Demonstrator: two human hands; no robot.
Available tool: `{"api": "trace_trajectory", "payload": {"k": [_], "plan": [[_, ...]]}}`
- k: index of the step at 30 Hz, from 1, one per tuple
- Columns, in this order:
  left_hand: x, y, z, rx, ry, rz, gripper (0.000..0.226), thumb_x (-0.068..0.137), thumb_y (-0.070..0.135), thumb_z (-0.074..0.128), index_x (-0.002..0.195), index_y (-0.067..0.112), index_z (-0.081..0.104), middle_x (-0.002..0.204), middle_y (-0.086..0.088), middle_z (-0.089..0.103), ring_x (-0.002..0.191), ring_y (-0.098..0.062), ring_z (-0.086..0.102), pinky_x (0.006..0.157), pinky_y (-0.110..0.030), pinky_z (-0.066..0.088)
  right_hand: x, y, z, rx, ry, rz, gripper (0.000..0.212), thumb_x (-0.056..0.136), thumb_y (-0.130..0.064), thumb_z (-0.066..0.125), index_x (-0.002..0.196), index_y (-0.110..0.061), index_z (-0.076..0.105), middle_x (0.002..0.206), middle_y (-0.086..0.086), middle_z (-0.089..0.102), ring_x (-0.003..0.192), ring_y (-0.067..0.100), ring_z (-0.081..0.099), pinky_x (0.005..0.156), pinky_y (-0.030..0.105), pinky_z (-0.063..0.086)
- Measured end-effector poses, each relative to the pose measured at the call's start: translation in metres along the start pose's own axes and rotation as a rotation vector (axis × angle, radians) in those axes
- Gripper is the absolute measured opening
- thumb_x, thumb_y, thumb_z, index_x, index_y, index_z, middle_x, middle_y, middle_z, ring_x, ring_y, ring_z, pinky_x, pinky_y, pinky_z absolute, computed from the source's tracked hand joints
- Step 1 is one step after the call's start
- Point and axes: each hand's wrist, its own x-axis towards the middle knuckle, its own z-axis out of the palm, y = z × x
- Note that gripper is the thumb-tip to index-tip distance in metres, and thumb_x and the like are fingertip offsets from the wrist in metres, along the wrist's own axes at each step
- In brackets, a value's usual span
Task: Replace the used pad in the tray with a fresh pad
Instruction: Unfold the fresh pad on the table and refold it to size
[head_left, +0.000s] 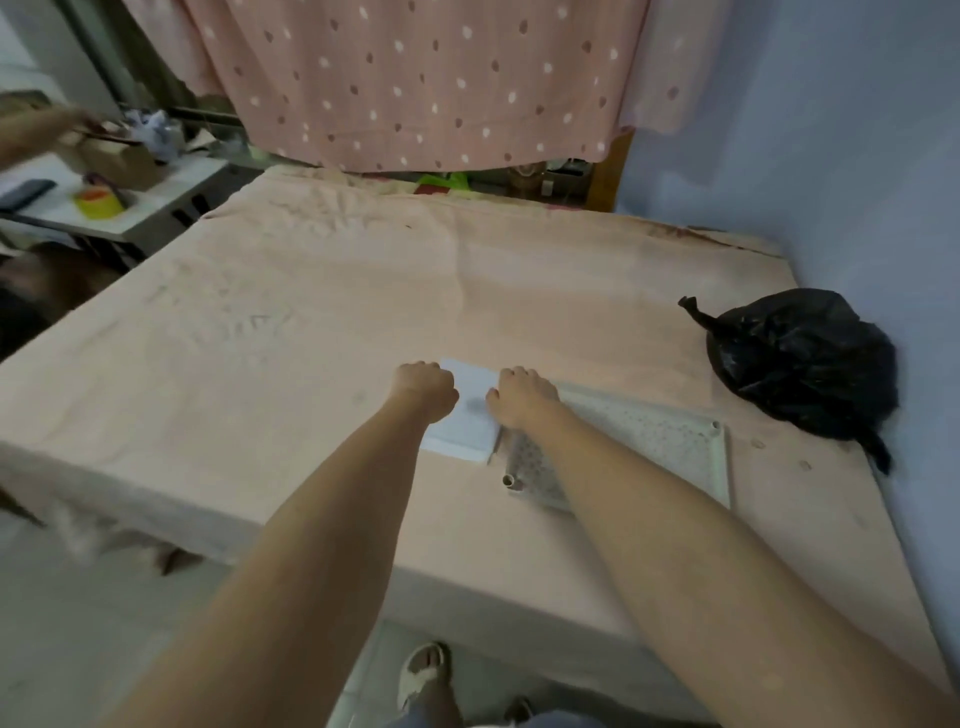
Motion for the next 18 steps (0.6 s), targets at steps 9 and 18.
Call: {"api": "trace_trajectory", "payload": {"k": [9,18], "plan": [[0.025,-0.035,0.061,-0.152,-0.093,0.046,0.032,0.097,0.021,0.037,0.124,0.007,0.047,0.123,-0.011,0.052,0.113,-0.029,0.052,0.083,-0.031,0.038,0.028,-0.027,0.054,0.345,-0.115,0.22,0.037,0.094,-0.024,0.046,0.122,-0.001,0.045,0.127,0.017,0.049,0.105,0.031,0.054,0.069,0.031,0.037],[0.072,-0.06,0.088,-0.541,-0.186,-0.048,0.039,0.09,0.02,0.048,0.123,-0.001,0.045,0.124,-0.018,0.052,0.111,-0.035,0.053,0.085,-0.035,0.043,0.05,-0.041,0.073,0.487,-0.07,0.506,0.046,0.093,-0.021,0.052,0.131,0.003,0.04,0.137,0.021,0.037,0.122,0.034,0.047,0.092,0.032,0.043]]}}
